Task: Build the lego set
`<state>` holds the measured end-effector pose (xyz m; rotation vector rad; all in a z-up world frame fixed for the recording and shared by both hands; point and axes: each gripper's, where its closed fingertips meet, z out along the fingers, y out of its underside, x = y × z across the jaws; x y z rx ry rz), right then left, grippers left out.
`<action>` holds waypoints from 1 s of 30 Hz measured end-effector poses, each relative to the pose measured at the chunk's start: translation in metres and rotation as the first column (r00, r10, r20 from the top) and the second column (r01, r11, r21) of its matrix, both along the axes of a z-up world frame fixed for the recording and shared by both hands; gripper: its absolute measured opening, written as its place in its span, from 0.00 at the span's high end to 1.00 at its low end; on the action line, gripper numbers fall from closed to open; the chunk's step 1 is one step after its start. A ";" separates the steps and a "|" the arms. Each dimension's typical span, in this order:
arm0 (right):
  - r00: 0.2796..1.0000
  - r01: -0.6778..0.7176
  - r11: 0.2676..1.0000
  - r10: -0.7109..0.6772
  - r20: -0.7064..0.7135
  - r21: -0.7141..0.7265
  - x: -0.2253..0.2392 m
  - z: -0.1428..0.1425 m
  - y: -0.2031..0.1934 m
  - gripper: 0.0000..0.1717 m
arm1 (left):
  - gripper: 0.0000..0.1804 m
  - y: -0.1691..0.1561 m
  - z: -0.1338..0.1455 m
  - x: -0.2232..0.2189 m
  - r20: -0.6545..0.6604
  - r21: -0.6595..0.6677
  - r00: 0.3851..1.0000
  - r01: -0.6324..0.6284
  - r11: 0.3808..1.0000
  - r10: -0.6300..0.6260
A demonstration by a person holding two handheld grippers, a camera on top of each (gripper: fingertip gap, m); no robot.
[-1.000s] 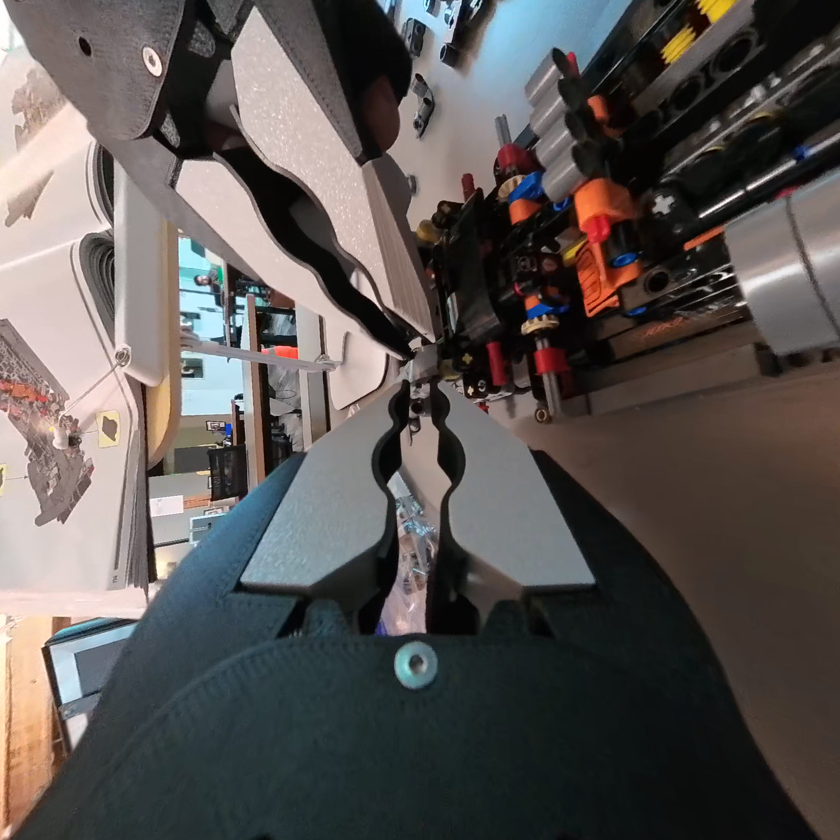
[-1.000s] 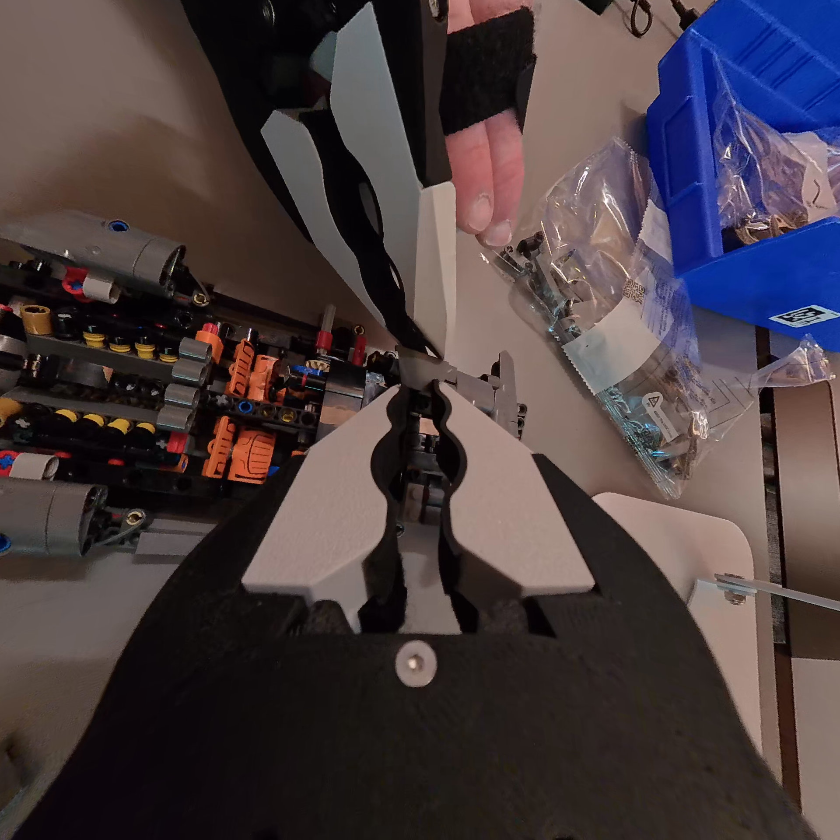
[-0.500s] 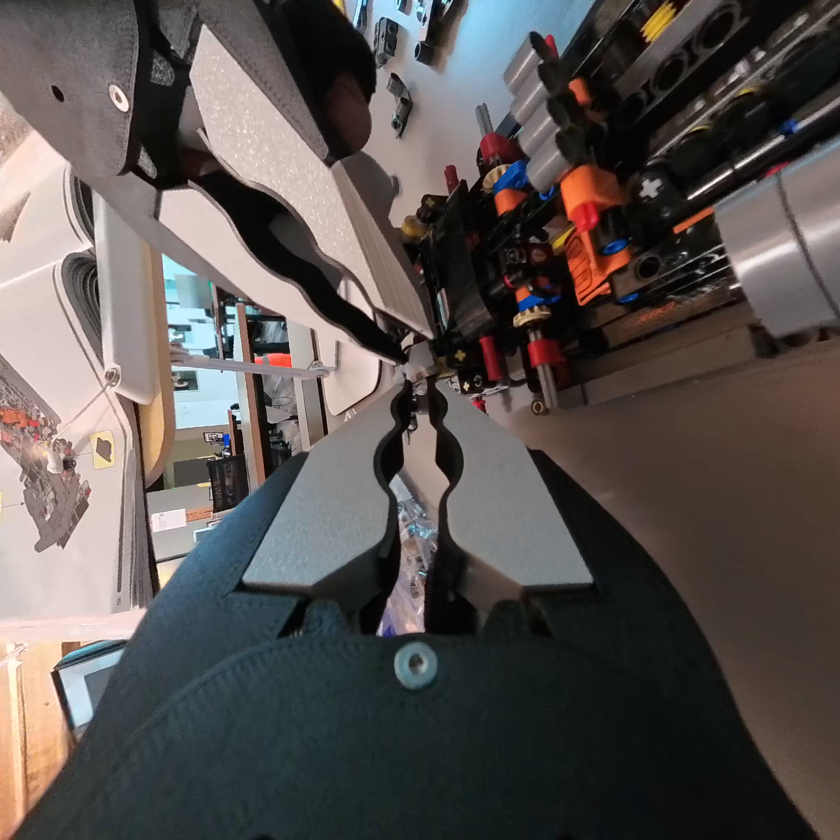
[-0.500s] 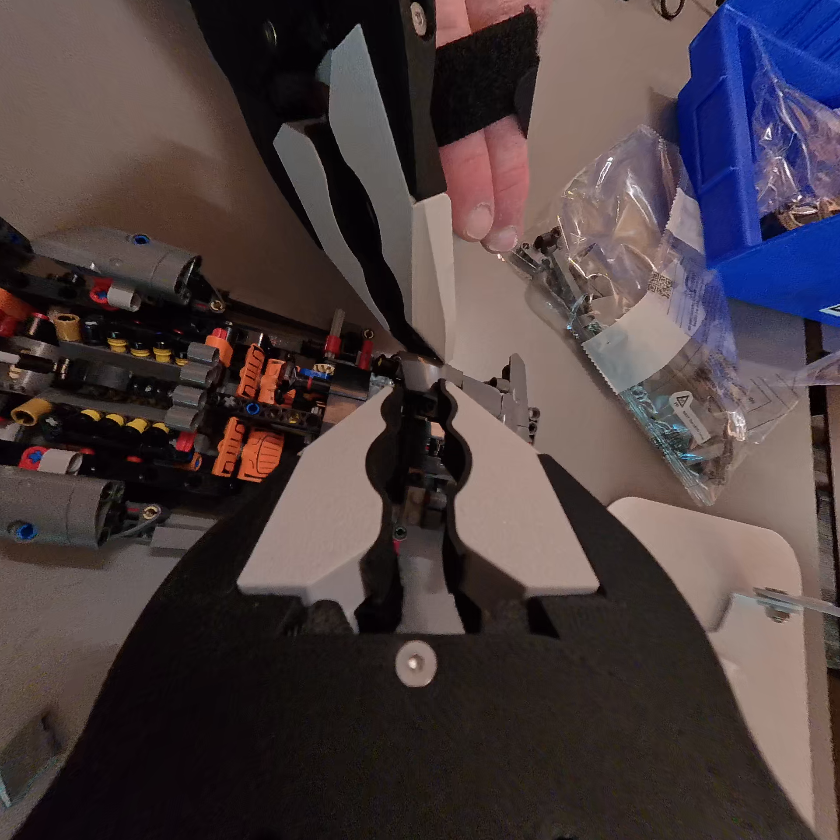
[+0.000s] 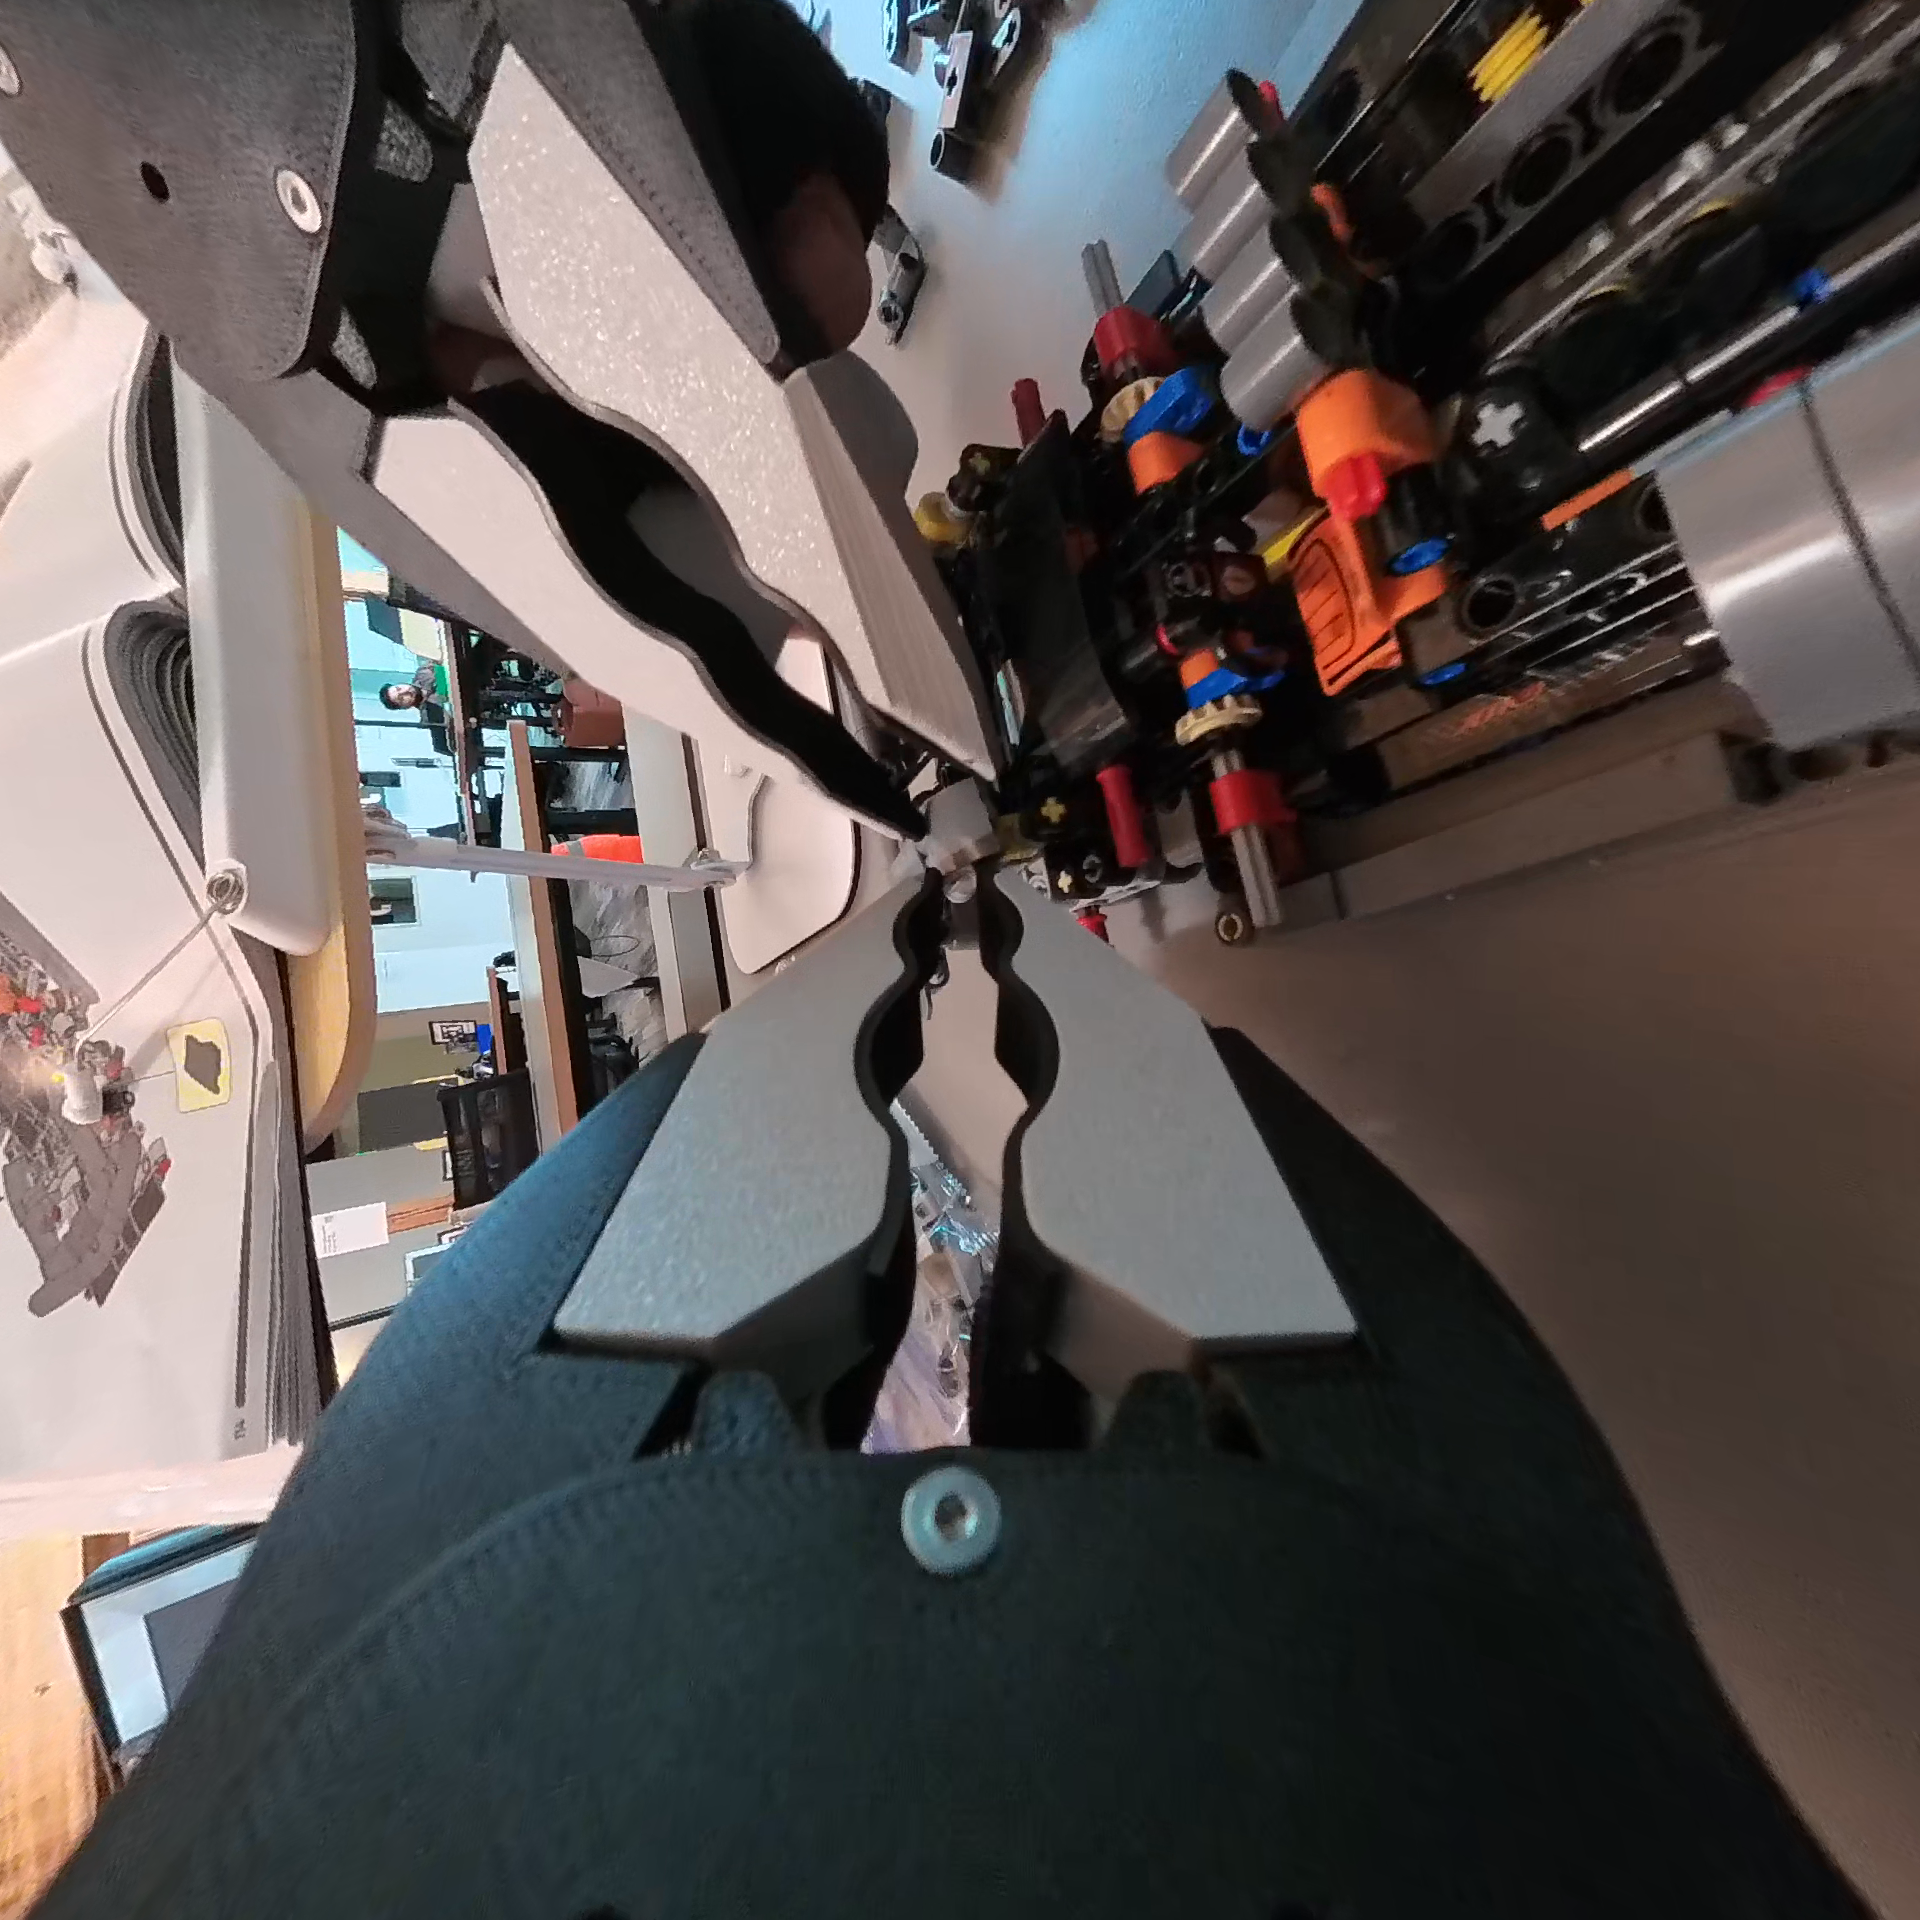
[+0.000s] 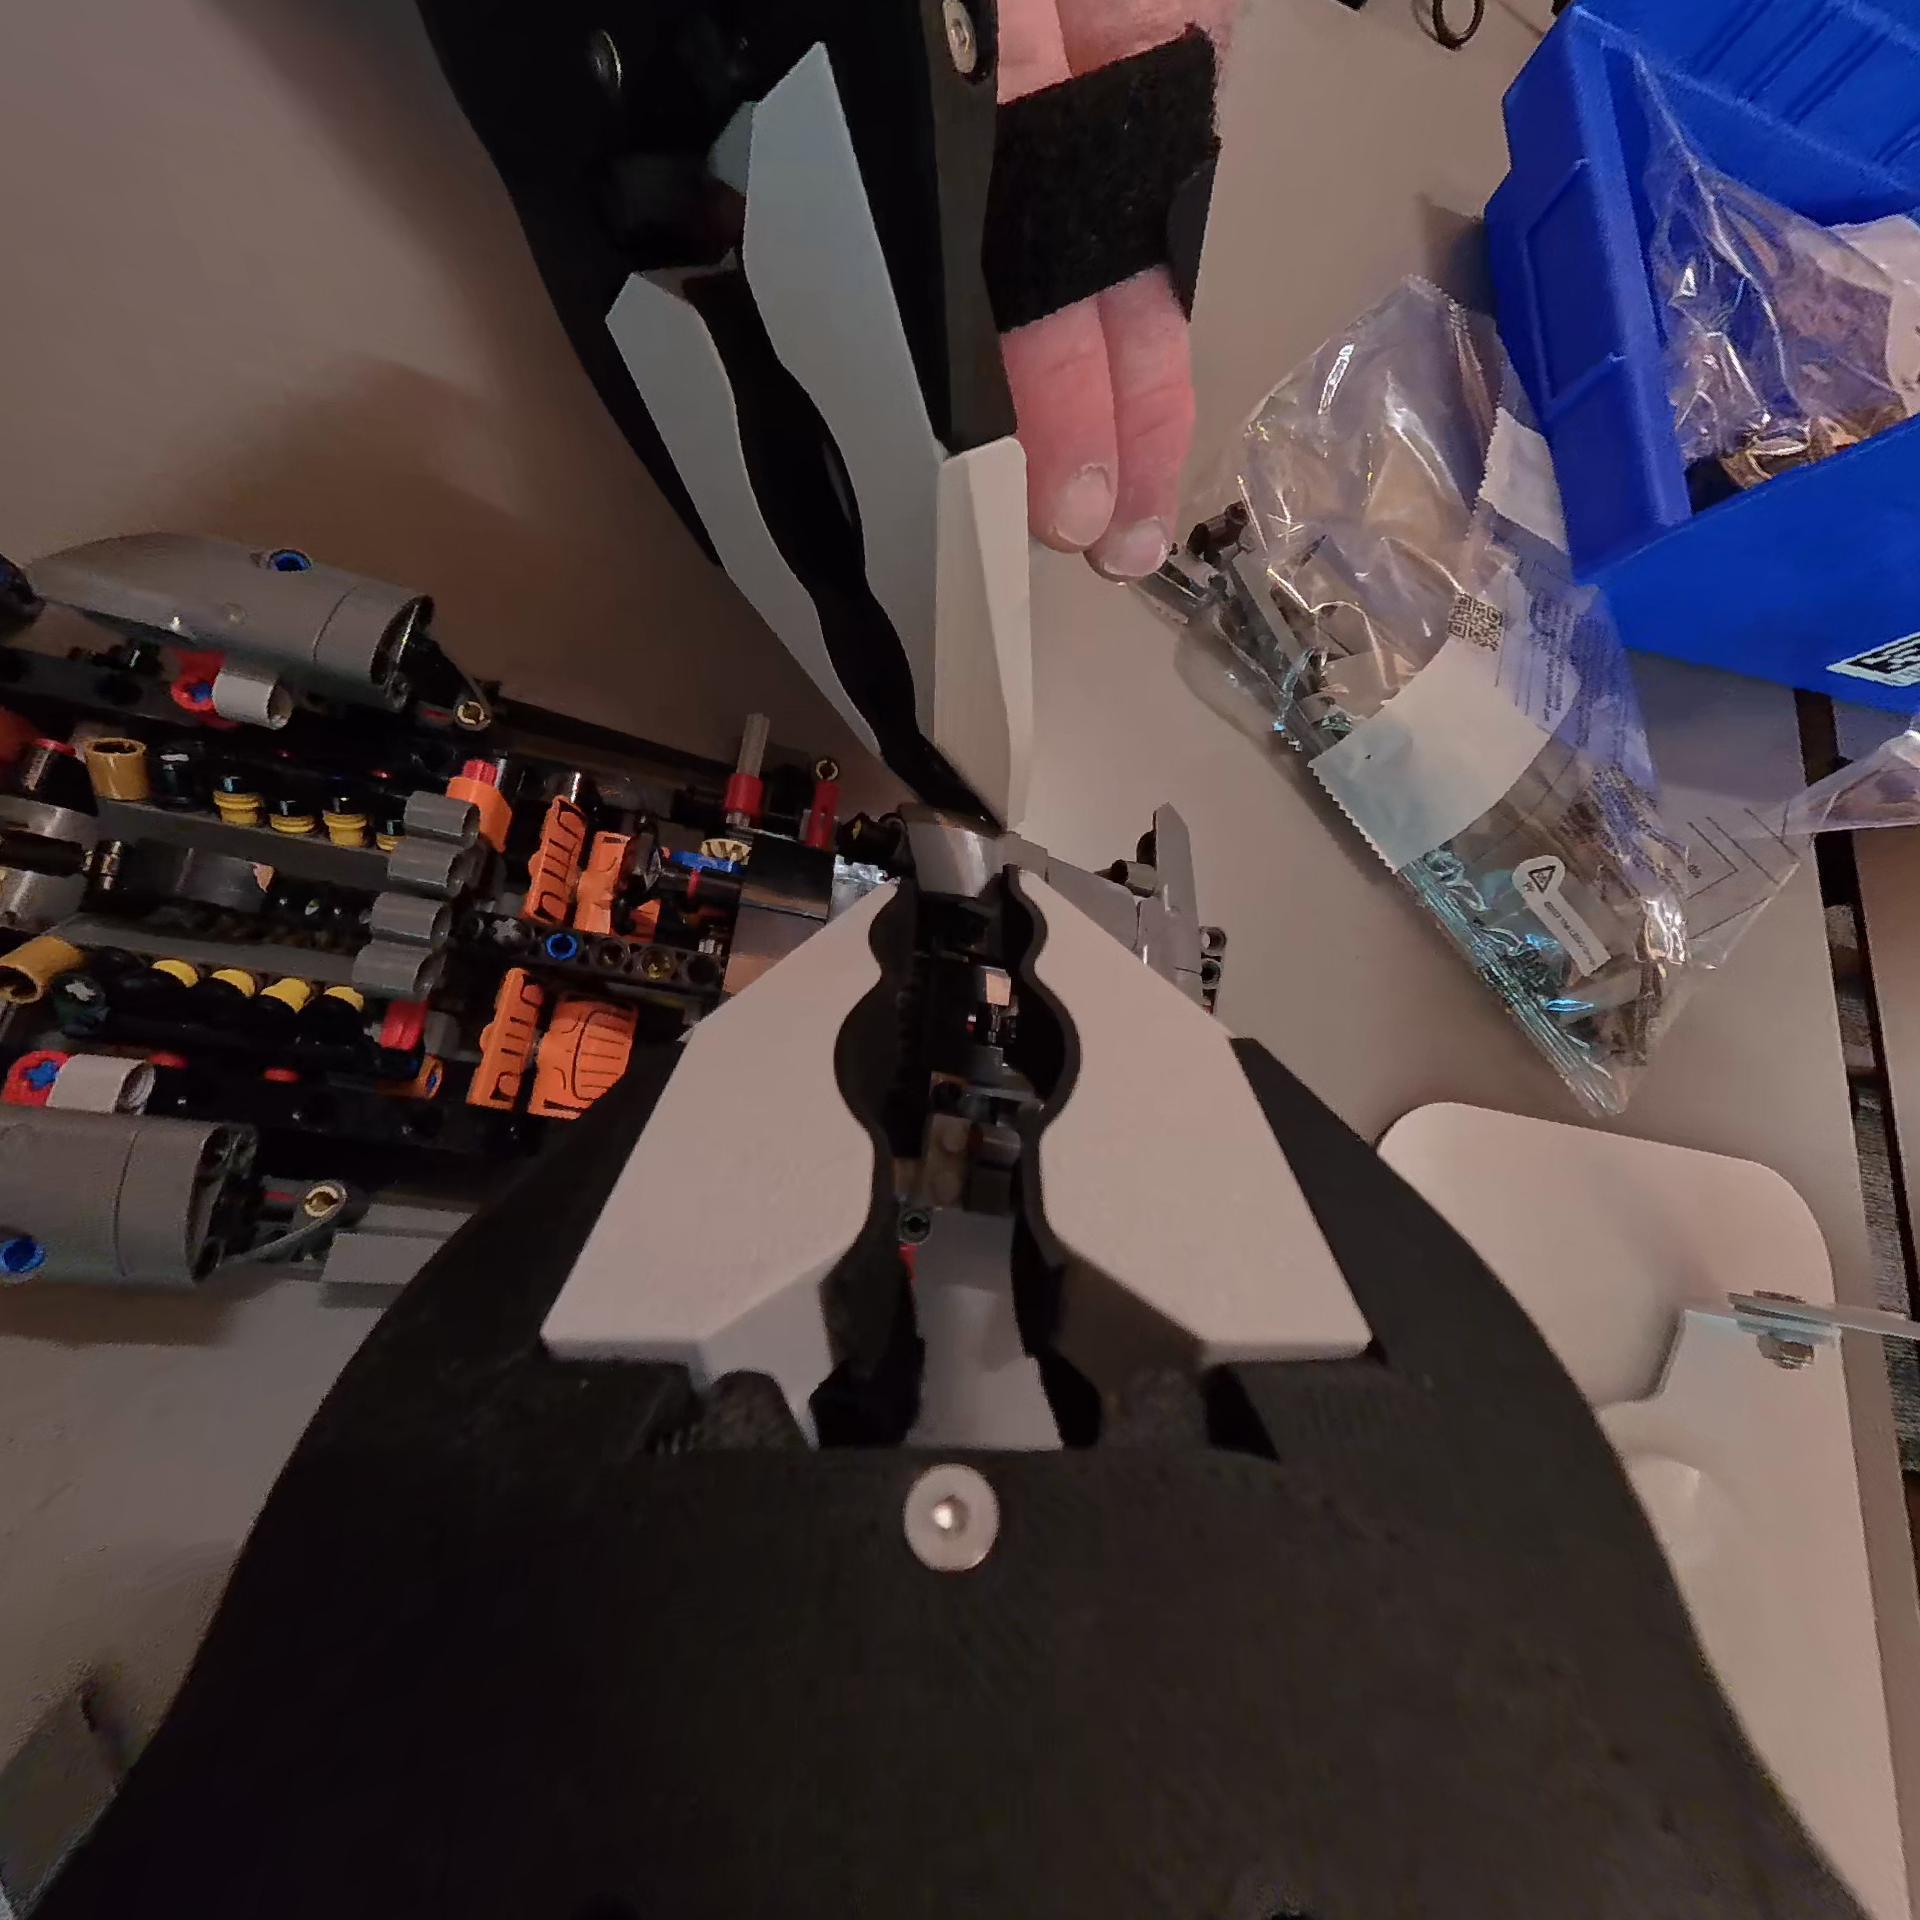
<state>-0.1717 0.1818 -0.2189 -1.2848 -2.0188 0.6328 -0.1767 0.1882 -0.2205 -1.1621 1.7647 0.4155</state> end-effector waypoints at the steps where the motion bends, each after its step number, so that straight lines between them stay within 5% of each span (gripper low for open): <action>1: 1.000 0.002 1.000 -0.002 -0.002 -0.001 0.000 0.000 0.000 0.92 | 0.98 0.000 0.000 0.000 -0.003 -0.004 1.000 0.000 1.000 0.000; 14: 1.000 0.000 1.000 0.000 -0.005 -0.006 0.003 -0.001 -0.001 0.94 | 0.98 0.000 -0.001 0.002 -0.002 -0.030 1.000 -0.003 1.000 0.003; 15: 1.000 -0.008 1.000 0.008 -0.003 -0.006 0.003 -0.001 -0.002 1.00 | 0.98 0.000 -0.002 0.002 -0.004 -0.030 1.000 -0.002 1.000 0.002; 30: 0.999 0.007 1.000 -0.007 -0.041 -0.007 0.008 0.020 0.012 0.95 | 0.99 0.005 0.000 0.001 0.015 -0.016 1.000 -0.021 1.000 0.021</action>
